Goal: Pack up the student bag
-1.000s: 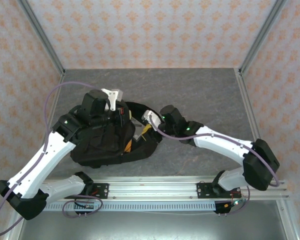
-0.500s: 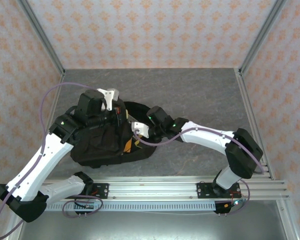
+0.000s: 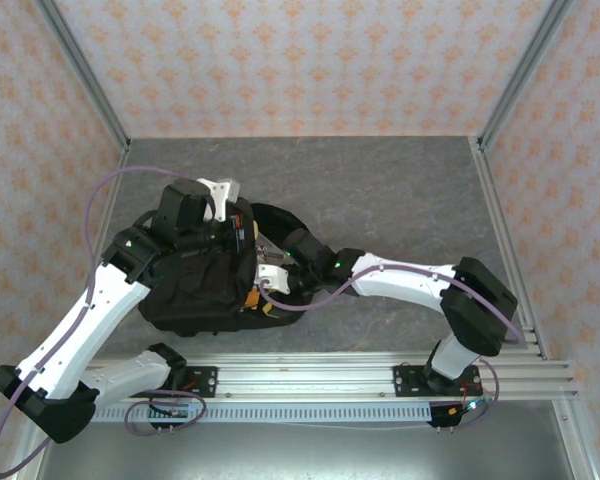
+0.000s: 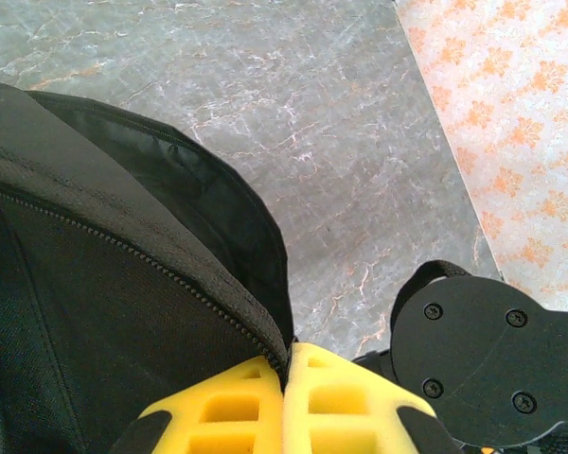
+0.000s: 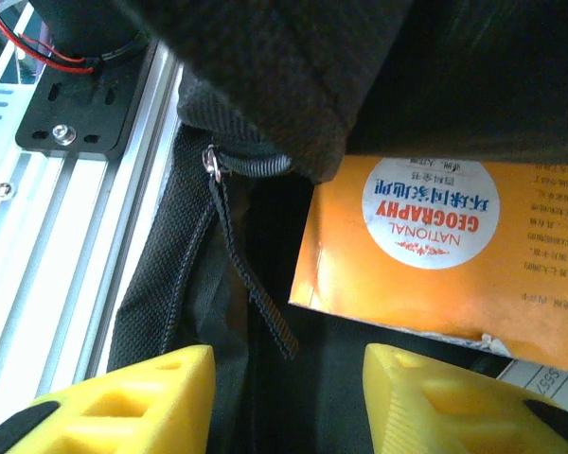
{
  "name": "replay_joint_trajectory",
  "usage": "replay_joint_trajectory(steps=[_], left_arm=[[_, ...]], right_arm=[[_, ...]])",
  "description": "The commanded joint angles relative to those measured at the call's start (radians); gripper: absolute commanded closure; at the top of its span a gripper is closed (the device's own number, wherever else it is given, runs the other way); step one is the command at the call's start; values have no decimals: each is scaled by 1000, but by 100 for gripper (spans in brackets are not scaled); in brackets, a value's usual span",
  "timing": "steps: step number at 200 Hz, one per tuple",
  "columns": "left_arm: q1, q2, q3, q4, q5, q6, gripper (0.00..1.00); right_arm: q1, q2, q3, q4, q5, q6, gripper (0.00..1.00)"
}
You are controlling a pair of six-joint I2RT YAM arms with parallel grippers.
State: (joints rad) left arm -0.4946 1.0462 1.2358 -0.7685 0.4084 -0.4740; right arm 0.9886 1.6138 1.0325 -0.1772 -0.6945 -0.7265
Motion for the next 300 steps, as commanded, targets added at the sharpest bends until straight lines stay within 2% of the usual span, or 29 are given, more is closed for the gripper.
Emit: replay_joint_trajectory(steps=[1, 25, 69, 81, 105, 133, 165, 188, 208, 223, 247, 267, 284, 300], left_arm=[[13, -12, 1, 101, 9, -16, 100], [13, -12, -4, 116, 11, -27, 100], [13, -1, -10, 136, 10, -41, 100], [14, 0, -12, 141, 10, -43, 100], [13, 4, -20, 141, -1, -39, 100], [13, 9, -37, 135, -17, -26, 100], [14, 13, -42, 101, -33, -10, 100], [14, -22, -33, 28, -102, 14, 67], [14, -80, -35, -40, -184, 24, 53], [13, -126, -43, -87, -236, 11, 49], [13, -193, -73, -160, -318, -55, 49], [13, -247, -108, -228, -357, -184, 49], [14, -316, -177, -240, -351, -312, 49], [13, -378, -248, -251, -345, -457, 50]], right_arm=[[16, 16, -18, 80, 3, 28, 54], [35, 30, -16, 100, 16, 40, 50], [77, 91, 24, 77, 27, 27, 52], [83, 98, 25, 81, 21, 31, 58], [82, 75, 5, 107, 28, 51, 81], [83, 11, -25, 94, 45, 58, 99], [83, -14, 19, -74, 68, 43, 100], [83, -17, 30, -135, 93, 68, 100], [83, -29, 25, -151, 131, 104, 100], [84, -42, 30, -169, 169, 130, 100], [84, -63, 54, -203, 204, 188, 100], [83, -54, 129, -299, 245, 232, 100], [83, -21, 210, -417, 325, 258, 100], [83, 16, 289, -547, 339, 269, 100]])
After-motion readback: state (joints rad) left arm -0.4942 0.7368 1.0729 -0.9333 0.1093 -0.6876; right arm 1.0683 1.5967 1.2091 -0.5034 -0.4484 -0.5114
